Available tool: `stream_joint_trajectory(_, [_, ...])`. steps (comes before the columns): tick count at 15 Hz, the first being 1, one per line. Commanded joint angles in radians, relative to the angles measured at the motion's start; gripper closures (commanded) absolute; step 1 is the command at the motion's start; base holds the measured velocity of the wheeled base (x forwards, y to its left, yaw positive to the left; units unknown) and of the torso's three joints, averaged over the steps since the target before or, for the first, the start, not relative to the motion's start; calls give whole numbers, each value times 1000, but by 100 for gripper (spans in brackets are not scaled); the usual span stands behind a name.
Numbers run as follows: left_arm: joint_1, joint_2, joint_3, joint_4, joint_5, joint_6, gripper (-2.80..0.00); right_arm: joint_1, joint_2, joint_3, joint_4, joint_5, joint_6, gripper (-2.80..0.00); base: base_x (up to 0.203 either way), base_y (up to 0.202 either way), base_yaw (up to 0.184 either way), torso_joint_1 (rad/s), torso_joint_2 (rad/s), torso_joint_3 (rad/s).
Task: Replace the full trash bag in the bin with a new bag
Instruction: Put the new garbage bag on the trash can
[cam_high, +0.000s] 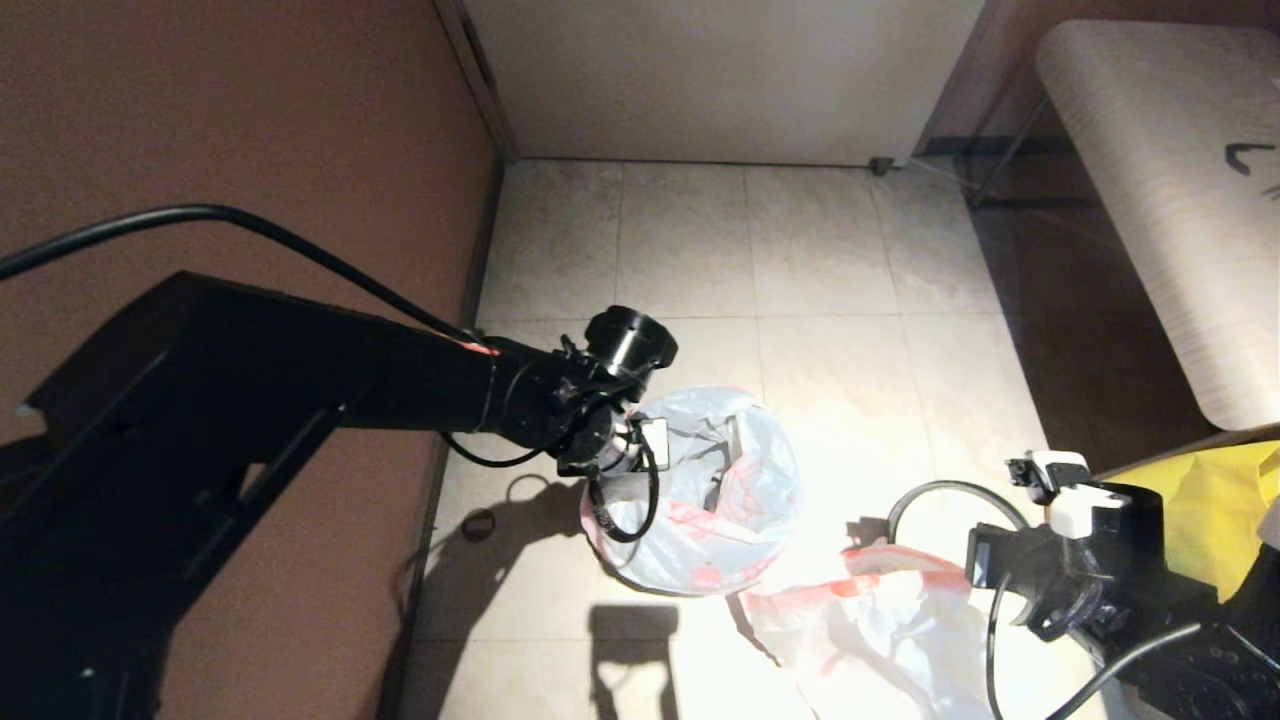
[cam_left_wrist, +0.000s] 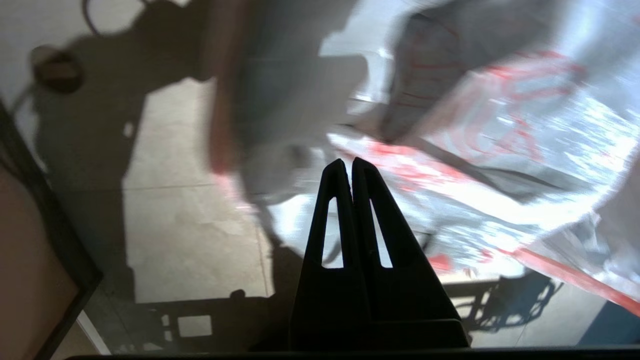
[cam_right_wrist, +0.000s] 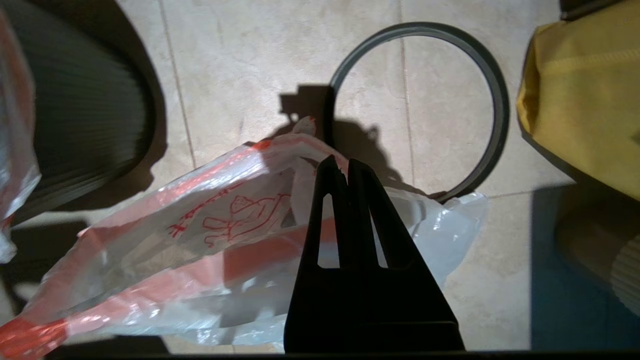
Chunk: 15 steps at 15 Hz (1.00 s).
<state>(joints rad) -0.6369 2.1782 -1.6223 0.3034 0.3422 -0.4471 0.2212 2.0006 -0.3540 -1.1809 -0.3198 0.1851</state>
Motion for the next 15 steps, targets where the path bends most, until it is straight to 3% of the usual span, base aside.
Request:
stream_joint_trajectory(1, [-56, 168, -197, 98, 17, 1, 0, -29, -4, 0, -19, 4, 6, 0, 0, 0, 0, 0, 0, 0])
stream_joint_trajectory(3, [-76, 296, -307, 103, 33, 18, 0, -30, -19, 15, -70, 4, 7, 0, 0, 0, 0, 0, 0, 0])
stream_joint_trajectory(5, [-104, 383, -332, 16, 57, 96, 0, -31, -22, 29, -86, 4, 7, 0, 0, 0, 0, 0, 0, 0])
stream_joint_trajectory(7, [-126, 431, -336, -41, 80, 115, 0, -34, -22, 32, -98, 3, 8, 0, 0, 0, 0, 0, 0, 0])
stream_joint_trajectory(9, [-122, 495, -338, -187, 83, 138, 0, -27, -47, 45, -126, 1, 6, 0, 0, 0, 0, 0, 0, 0])
stream_joint_trajectory(11, [-96, 569, -338, -347, 108, 203, 0, -22, -111, 70, -127, -2, 3, 0, 0, 0, 0, 0, 0, 0])
stream_joint_trajectory(13, [-62, 604, -339, -395, 118, 244, 0, -22, -173, 112, -126, -2, 2, 0, 0, 0, 0, 0, 0, 0])
stream_joint_trajectory(15, [-55, 600, -339, -431, 115, 245, 0, -25, -191, 143, -125, -8, -4, 0, 0, 0, 0, 0, 0, 0])
